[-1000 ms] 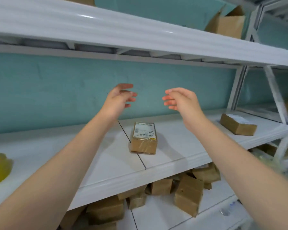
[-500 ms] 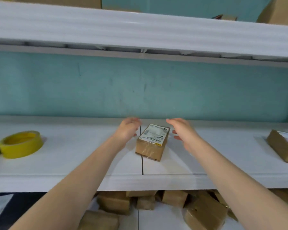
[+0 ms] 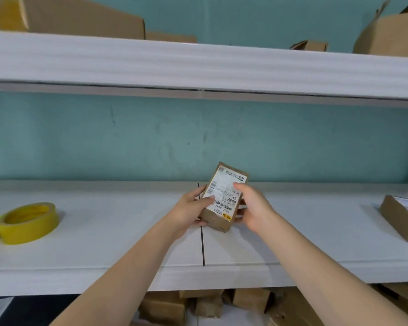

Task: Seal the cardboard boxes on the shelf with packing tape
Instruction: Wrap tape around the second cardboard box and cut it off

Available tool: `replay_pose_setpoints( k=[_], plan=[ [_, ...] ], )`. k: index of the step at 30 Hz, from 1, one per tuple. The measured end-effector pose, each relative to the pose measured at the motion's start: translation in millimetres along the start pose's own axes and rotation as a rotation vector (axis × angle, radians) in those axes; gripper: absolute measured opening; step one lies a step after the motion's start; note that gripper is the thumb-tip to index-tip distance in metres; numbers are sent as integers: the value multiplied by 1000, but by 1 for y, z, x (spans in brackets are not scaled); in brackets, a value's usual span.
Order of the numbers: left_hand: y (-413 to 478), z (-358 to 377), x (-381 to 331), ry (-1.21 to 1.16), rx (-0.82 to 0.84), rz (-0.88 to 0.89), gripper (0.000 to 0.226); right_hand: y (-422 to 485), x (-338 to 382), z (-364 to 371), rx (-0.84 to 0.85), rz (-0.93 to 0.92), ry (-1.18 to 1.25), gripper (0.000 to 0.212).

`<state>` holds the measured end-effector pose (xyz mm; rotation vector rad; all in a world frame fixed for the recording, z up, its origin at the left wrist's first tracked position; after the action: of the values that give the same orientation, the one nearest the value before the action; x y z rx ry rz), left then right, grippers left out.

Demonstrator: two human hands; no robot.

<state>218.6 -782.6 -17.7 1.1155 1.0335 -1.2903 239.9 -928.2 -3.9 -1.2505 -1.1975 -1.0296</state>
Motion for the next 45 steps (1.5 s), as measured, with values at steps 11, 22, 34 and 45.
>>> replay_pose_setpoints(
  k=[11, 22, 34, 45],
  plan=[
    [-4, -43, -85, 93, 171, 95, 62, 11, 47, -29, 192, -260, -120, 56],
    [1, -32, -120, 216, -31, 306, 23, -7, 18, 9, 446, -246, -365, 71],
    [-11, -27, -75, -116, -117, 195, 50, -13, 23, 22, 296, -342, -12, 66],
    [-31, -37, -76, -325, 7, 355, 45, -21, 30, 27, 408, -367, 3, 62]
  ],
)
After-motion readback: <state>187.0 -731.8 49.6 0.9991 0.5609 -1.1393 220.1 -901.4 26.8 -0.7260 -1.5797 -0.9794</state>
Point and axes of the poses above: each hand's wrist, its own y-axis towards the middle knuckle, its own z-axis out of the palm, x = y × z, the point moved 6 cm from there along y, towards the middle knuckle, and after that the axes turned 13 degrees about -y, right-handed, at the moved point
